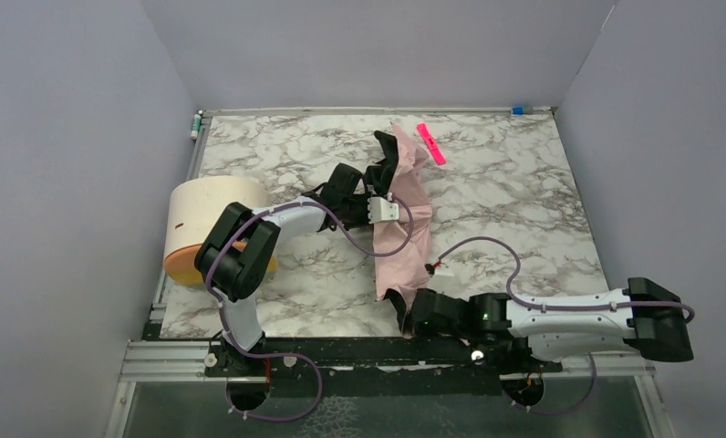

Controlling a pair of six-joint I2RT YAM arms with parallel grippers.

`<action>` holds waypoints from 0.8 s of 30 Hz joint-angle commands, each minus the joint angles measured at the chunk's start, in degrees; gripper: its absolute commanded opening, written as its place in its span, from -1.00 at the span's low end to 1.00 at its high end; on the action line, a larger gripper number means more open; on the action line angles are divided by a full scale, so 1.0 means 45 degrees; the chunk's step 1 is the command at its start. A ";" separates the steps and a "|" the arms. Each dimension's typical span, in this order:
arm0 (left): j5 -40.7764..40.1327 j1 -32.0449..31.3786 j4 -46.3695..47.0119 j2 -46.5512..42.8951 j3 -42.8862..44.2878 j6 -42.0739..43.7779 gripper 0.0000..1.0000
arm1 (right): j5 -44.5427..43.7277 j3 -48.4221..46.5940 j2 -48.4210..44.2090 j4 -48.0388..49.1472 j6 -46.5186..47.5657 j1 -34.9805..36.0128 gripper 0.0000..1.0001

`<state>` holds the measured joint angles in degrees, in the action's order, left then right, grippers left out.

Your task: Put away the umbrella

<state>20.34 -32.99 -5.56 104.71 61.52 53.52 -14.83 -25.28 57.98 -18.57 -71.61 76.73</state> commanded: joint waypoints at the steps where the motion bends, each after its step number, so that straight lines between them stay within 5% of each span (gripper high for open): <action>1: -0.0457 -0.0009 -0.0623 0.0848 -0.0234 -0.0525 -1.00 | -0.3620 -0.1710 0.1385 -0.2092 -0.2857 0.1576 -0.99; 9: -0.0355 -0.0012 -0.0616 0.0833 -0.0233 -0.0511 -1.00 | -0.4676 -0.4473 0.3275 -0.2063 0.0220 0.2062 -0.92; 18: -0.0315 -0.0012 -0.0637 0.0790 -0.0252 -0.0448 -1.00 | -0.4587 -0.5348 0.3317 -0.0341 0.3089 0.3153 -0.36; 24: -0.0320 -0.0012 -0.0678 0.0795 -0.0252 -0.0408 -1.00 | -0.4478 -0.4950 0.2655 -0.1012 0.2799 0.3433 -0.17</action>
<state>20.16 -33.01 -4.95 104.86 61.49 52.86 -34.59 -48.25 72.44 -22.35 -59.92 91.13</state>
